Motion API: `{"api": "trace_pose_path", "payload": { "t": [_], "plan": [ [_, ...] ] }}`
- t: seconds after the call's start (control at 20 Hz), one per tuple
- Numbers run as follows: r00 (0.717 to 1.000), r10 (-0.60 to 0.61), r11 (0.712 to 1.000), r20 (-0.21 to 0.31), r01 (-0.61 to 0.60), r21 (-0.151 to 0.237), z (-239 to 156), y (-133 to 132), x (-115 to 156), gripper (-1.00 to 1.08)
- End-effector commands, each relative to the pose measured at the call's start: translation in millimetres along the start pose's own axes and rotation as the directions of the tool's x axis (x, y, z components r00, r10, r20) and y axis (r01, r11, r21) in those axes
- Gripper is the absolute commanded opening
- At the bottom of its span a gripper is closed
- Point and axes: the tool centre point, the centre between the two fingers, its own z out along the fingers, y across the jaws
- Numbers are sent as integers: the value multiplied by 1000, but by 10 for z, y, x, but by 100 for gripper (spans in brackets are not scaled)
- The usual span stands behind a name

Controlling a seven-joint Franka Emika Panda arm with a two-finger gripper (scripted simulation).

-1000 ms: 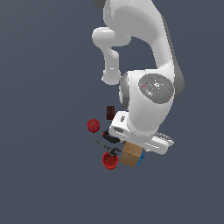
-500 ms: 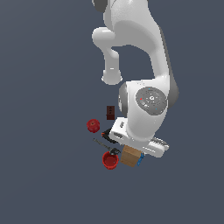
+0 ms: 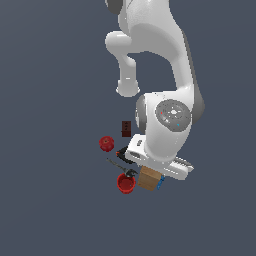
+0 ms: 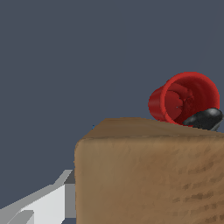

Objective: Pick up a designated object from a clutter of objects.

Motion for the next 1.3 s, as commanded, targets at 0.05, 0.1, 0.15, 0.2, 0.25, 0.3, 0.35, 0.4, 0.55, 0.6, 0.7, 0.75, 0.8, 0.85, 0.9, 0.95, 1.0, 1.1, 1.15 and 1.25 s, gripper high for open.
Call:
{"api": "trace_pose_path", "payload": {
  "t": [0.05,0.1,0.15,0.2,0.25,0.3,0.35,0.4,0.55,0.6,0.7,0.75,0.8,0.85,0.9,0.95,1.0,1.1,1.15,1.25],
  "plan": [
    [1000,0,1000,0,0,0,0,1,1,-100],
    [1000,0,1000,0,0,0,-1,3,1,-100],
    [1000,0,1000,0,0,0,-5,9,-1,-100],
    [1000,0,1000,0,0,0,-12,18,-4,-100],
    [1000,0,1000,0,0,0,-22,31,-7,-100],
    [1000,0,1000,0,0,0,-34,48,-12,-100],
    [1000,0,1000,0,0,0,-49,69,-18,-100],
    [1000,0,1000,0,0,0,-68,95,-26,-100],
    [1000,0,1000,0,0,0,-141,195,-55,-100],
    [1000,0,1000,0,0,0,-172,238,-67,-100],
    [1000,0,1000,0,0,0,-244,336,-95,-100],
    [1000,0,1000,0,0,0,-285,392,-111,-100],
    [1000,0,1000,0,0,0,-329,452,-128,-100],
    [1000,1,1000,0,-1,1,-379,521,-146,-100],
    [1000,1,1000,0,-1,1,-430,591,-166,-100],
    [1000,1,1000,0,-1,1,-486,667,-187,-100],
    [1000,1,1000,0,-1,1,-545,748,-210,-100],
    [1000,1,1000,0,-1,1,-675,924,-259,-100],
    [1000,1,1000,0,-1,1,-741,1014,-284,-100],
    [1000,1,1000,0,-1,2,-877,1198,-335,-100]
  ]
}}
